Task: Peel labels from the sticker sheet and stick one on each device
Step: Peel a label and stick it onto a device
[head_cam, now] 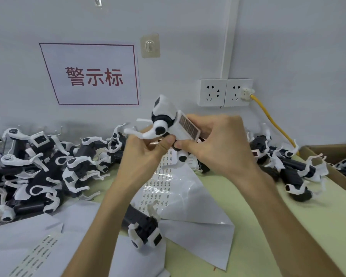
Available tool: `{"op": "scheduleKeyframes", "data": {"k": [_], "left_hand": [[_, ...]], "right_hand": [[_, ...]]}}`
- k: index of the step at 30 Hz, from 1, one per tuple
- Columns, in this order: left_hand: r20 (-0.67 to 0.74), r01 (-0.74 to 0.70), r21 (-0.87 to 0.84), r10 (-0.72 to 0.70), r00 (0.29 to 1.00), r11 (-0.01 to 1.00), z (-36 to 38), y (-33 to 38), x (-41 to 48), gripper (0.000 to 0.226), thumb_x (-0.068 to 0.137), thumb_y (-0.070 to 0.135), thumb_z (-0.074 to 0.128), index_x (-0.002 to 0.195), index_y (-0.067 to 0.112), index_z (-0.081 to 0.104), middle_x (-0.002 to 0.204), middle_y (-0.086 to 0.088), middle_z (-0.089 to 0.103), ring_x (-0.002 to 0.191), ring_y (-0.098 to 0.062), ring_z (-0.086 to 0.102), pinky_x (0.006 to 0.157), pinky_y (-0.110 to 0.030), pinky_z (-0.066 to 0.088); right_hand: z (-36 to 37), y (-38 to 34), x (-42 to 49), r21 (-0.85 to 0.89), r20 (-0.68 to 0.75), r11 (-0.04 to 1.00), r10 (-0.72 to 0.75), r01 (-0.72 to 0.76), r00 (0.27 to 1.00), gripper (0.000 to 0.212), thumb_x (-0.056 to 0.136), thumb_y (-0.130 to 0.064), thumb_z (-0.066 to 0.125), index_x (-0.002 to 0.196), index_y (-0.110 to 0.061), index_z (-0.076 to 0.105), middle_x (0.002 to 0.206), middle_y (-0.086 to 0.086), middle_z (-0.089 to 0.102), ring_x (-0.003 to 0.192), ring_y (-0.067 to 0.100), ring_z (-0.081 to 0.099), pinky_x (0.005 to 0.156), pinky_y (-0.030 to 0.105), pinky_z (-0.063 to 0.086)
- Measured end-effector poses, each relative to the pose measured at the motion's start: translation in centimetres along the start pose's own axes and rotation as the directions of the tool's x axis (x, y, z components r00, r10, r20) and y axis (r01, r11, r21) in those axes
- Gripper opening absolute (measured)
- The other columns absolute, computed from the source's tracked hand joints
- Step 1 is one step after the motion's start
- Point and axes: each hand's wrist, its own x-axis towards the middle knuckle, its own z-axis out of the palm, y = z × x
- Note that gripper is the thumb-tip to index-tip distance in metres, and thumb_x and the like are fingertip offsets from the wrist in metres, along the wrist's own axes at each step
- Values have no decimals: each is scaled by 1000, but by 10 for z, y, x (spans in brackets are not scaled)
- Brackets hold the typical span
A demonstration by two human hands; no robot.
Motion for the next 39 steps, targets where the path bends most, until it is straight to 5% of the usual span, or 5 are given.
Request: {"op": "scheduleKeyframes", "data": {"k": [12, 15, 19, 27, 39], "left_hand": [[130, 88, 38, -92, 987, 995, 8, -11, -9, 13, 92, 27, 69, 96, 38, 74, 100, 7, 79, 96, -14, 75, 91, -34, 60], [113, 89, 91, -99, 989, 992, 5, -11, -9, 10, 92, 33, 69, 99, 37, 75, 100, -6, 79, 91, -29, 73, 94, -53, 57], [164, 15, 136, -37, 986, 991, 5, -6, -9, 23, 94, 37, 71, 114, 27, 73, 90, 0, 79, 80, -16, 73, 76, -26, 57], [160, 42, 223, -79, 984, 974, 7, -10, -10, 32, 89, 38, 66, 116, 22, 70, 94, 5, 79, 97, -14, 74, 91, -42, 56], [58, 304, -320, -302, 951, 897, -25, -13, -7, 62, 86, 42, 66, 130, -1, 61, 124, -17, 72, 103, -36, 72, 74, -36, 63]], "right_hand": [[-36, 24, -1, 251, 443, 946, 76, -206, 893, 46, 85, -1, 78, 121, -28, 72, 110, -5, 77, 106, 13, 73, 94, 27, 57], [-34, 22, 0, 223, 405, 950, 113, -218, 907, 41, 85, -13, 81, 120, -31, 72, 107, -11, 78, 103, 7, 73, 90, 22, 57], [-24, 11, 2, 96, 281, 976, 162, -196, 946, 52, 65, -46, 92, 112, -39, 72, 105, -18, 75, 100, -1, 70, 92, 33, 57], [-30, 10, 1, 119, 331, 985, 79, -124, 940, 34, 79, -28, 85, 113, -29, 77, 99, -12, 78, 97, 6, 73, 90, 34, 58], [-94, 72, 0, 150, -137, 960, 259, -238, 956, 53, 84, -40, 80, 134, -42, 63, 111, -6, 66, 88, 7, 65, 75, 7, 48]]}}
